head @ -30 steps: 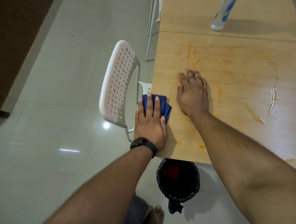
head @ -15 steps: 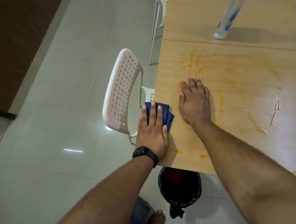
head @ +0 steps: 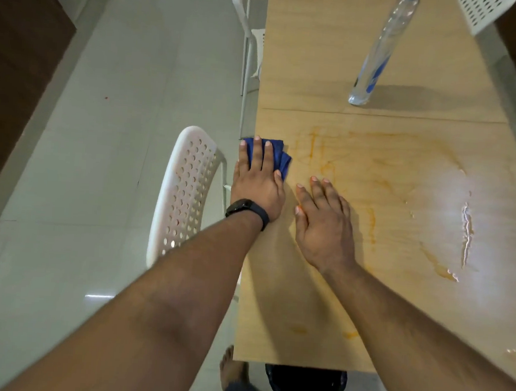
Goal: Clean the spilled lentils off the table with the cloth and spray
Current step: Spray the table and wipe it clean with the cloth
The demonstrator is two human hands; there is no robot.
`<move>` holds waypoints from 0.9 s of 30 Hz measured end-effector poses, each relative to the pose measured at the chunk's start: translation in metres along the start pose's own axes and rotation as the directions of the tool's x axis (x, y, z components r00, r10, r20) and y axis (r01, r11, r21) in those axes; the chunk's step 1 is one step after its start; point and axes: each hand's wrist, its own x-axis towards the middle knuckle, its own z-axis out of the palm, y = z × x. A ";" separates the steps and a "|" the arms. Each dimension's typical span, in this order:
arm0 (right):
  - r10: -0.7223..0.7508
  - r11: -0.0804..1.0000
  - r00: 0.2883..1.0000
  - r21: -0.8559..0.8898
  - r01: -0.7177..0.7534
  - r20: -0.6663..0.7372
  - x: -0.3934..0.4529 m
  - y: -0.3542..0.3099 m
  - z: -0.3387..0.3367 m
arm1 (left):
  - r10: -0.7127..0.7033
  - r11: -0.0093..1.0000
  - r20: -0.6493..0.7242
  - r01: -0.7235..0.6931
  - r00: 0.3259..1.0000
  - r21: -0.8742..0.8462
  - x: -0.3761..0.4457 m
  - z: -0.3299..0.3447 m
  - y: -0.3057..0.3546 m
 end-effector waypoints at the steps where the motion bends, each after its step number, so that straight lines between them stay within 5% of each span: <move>1: 0.000 1.000 1.000 0.010 0.000 -0.007 0.001 0.001 -0.001 | 0.001 1.000 0.001 -0.001 1.000 0.008 0.008 0.000 0.000; 10: 0.038 0.998 0.997 -0.060 -0.034 0.070 0.090 0.020 -0.019 | 0.045 0.999 0.002 -0.045 0.999 -0.007 -0.034 -0.004 0.000; 21: 0.038 0.996 0.996 -0.086 -0.031 0.078 0.097 0.026 -0.009 | 0.047 0.999 0.001 -0.047 0.999 0.025 0.123 -0.013 0.010; 27: 0.053 0.995 0.992 -0.092 -0.043 0.114 0.097 0.025 -0.012 | 0.090 0.996 0.016 -0.090 0.996 -0.015 0.084 -0.016 0.006</move>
